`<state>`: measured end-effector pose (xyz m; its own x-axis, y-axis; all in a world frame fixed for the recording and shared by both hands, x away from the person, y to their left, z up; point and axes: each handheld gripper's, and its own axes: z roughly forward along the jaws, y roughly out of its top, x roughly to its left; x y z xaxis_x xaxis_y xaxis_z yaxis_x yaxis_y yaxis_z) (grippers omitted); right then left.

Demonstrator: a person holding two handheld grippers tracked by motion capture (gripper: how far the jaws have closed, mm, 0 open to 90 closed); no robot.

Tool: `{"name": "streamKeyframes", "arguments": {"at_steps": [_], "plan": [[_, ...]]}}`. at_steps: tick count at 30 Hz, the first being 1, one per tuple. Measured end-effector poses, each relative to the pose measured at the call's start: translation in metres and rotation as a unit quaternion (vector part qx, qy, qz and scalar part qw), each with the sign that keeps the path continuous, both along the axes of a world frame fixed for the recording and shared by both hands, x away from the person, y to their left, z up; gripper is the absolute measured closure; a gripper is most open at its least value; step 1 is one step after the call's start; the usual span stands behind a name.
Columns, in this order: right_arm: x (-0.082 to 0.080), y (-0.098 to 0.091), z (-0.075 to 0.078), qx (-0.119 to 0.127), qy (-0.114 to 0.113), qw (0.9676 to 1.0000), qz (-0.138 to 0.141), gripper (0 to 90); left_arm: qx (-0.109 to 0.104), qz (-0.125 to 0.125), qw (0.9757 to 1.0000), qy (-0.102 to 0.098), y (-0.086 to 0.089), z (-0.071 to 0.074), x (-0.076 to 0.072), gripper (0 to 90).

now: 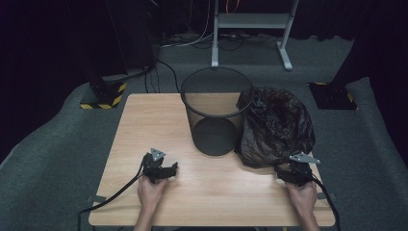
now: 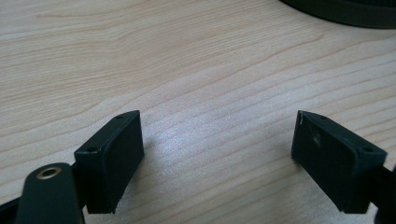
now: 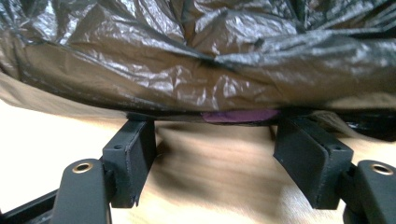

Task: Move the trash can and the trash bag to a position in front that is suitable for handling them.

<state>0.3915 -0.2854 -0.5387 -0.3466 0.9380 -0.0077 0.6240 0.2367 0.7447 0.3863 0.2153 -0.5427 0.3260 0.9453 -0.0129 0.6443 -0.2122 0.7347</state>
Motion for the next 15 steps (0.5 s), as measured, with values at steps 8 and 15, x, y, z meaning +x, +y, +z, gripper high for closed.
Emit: {"name": "streamKeyframes", "arguments": {"at_steps": [8, 15], "plan": [[-0.0050, -0.0036, -0.0001, 0.000, -0.001, 0.9999, -0.012, 29.0, 0.000, 0.001, 1.0000, -0.001, 0.0002, 0.0000, -0.0001, 17.5], [-0.0052, -0.0038, -0.0001, 0.000, -0.001, 0.9999, -0.012, 29.0, -0.001, 0.002, 1.0000, -0.001, 0.0003, 0.0000, -0.0001, 17.7]]}}
